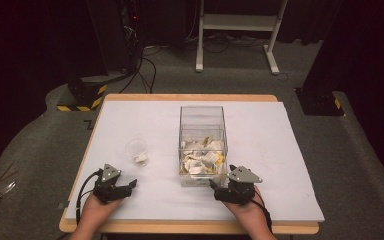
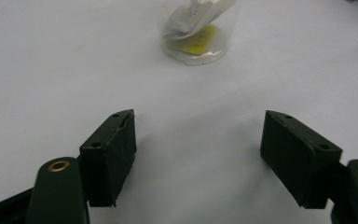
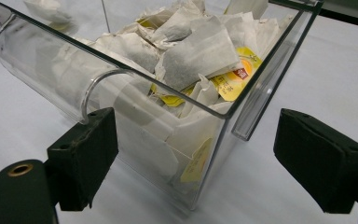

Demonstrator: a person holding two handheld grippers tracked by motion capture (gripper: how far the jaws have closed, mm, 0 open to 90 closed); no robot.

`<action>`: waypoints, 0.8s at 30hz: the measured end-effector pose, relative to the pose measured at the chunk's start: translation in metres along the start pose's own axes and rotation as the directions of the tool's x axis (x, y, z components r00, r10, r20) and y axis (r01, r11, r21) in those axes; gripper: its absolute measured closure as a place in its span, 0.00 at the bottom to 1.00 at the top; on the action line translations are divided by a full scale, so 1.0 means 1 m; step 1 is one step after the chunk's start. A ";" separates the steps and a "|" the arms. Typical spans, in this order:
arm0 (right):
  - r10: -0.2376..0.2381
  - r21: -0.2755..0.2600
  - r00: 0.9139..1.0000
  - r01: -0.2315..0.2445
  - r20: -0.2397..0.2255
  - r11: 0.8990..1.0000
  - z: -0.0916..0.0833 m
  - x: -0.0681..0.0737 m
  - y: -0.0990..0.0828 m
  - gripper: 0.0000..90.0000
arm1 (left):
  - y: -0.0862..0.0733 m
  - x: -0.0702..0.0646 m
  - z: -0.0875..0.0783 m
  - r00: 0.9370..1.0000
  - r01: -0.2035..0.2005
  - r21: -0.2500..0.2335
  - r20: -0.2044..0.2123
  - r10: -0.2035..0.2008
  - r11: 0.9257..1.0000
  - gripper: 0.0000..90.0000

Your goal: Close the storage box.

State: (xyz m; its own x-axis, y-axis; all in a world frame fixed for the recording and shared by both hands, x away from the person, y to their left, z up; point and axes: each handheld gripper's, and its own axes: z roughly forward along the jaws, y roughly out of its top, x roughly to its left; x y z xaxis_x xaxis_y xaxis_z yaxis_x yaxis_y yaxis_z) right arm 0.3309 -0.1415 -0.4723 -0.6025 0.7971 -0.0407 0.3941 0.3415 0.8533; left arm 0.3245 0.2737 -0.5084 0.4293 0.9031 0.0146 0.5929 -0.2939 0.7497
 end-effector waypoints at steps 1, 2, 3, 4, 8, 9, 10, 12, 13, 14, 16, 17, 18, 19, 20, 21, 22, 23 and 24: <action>0.002 0.001 1.000 -0.002 0.003 1.000 0.001 -0.001 0.001 0.15 | 0.000 0.000 0.000 1.000 0.000 0.000 0.000 0.000 1.000 0.30; 0.003 -0.001 1.000 -0.003 0.006 1.000 0.002 -0.002 0.001 0.15 | 0.000 0.000 0.000 1.000 0.003 0.000 0.002 -0.003 1.000 0.30; 0.004 -0.003 1.000 -0.004 0.009 1.000 0.004 -0.003 0.002 0.15 | 0.000 0.000 0.000 1.000 0.000 0.000 0.000 0.000 1.000 0.30; 0.006 -0.003 1.000 -0.006 0.013 1.000 0.005 -0.004 0.002 0.15 | 0.000 0.000 0.000 1.000 0.000 0.000 0.000 0.000 1.000 0.30; 0.020 -0.004 1.000 -0.020 0.020 1.000 0.010 -0.008 0.004 0.15 | 0.000 0.000 0.000 1.000 0.002 0.000 0.002 -0.002 1.000 0.30; 0.020 -0.005 1.000 -0.020 0.022 1.000 0.011 -0.009 0.005 0.15 | 0.000 0.000 0.000 1.000 0.001 0.000 0.002 -0.001 1.000 0.30; 0.022 -0.005 0.999 -0.022 0.024 1.000 0.012 -0.009 0.005 0.15 | 0.000 0.000 0.000 1.000 0.002 0.000 0.002 -0.002 1.000 0.30; 0.027 -0.006 0.999 -0.026 0.028 1.000 0.014 -0.010 0.006 0.15 | 0.000 0.000 0.000 1.000 0.001 0.000 0.002 -0.001 1.000 0.30; 0.027 -0.007 0.999 -0.027 0.031 1.000 0.015 -0.011 0.007 0.15 | 0.000 0.000 0.000 1.000 0.002 0.000 0.001 -0.002 1.000 0.30; 0.025 -0.008 0.999 -0.025 0.032 1.000 0.017 -0.012 0.008 0.15 | 0.000 0.000 0.000 1.000 0.001 0.000 0.001 -0.001 1.000 0.30; 0.029 -0.011 0.999 -0.029 0.036 1.000 0.019 -0.014 0.009 0.14 | 0.000 0.000 0.000 1.000 0.003 0.000 0.003 -0.003 1.000 0.30; 0.034 -0.011 0.999 -0.034 0.038 0.999 0.021 -0.014 0.010 0.14 | 0.000 0.000 0.000 1.000 0.004 0.000 0.003 -0.004 1.000 0.30; 0.034 -0.012 0.999 -0.033 0.041 0.999 0.022 -0.015 0.010 0.14 | 0.000 0.000 0.000 1.000 0.004 0.000 0.003 -0.004 1.000 0.30; 0.035 -0.014 0.998 -0.035 0.043 0.999 0.023 -0.015 0.011 0.14 | 0.000 0.000 0.000 1.000 0.004 0.000 0.003 -0.004 1.000 0.30; 0.036 -0.016 0.998 -0.036 0.048 0.999 0.024 -0.016 0.011 0.14 | 0.000 0.000 0.000 1.000 0.004 0.000 0.003 -0.004 1.000 0.30; 0.041 -0.015 0.998 -0.041 0.051 0.999 0.026 -0.017 0.012 0.14 | 0.000 0.000 0.000 1.000 0.004 0.000 0.003 -0.004 1.000 0.30; 0.044 -0.017 0.998 -0.043 0.053 0.999 0.027 -0.017 0.013 0.14 | 0.000 0.000 0.000 1.000 0.004 0.000 0.003 -0.004 1.000 0.30; 0.043 -0.018 0.997 -0.042 0.056 0.999 0.029 -0.018 0.013 0.14 | 0.000 0.000 0.000 1.000 0.004 0.000 0.003 -0.004 1.000 0.30; 0.047 -0.018 0.997 -0.046 0.062 0.999 0.030 -0.019 0.014 0.14 | 0.000 0.000 0.000 1.000 0.004 0.000 0.003 -0.004 1.000 0.30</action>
State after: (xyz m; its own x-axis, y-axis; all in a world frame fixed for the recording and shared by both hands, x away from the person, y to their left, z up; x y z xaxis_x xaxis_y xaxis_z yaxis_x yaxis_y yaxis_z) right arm 0.3688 -0.1366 -0.4750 -0.5394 0.8414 -0.0328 0.4084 0.2955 0.8636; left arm 0.3245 0.2735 -0.5085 0.4289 0.9033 0.0102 0.5942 -0.2906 0.7499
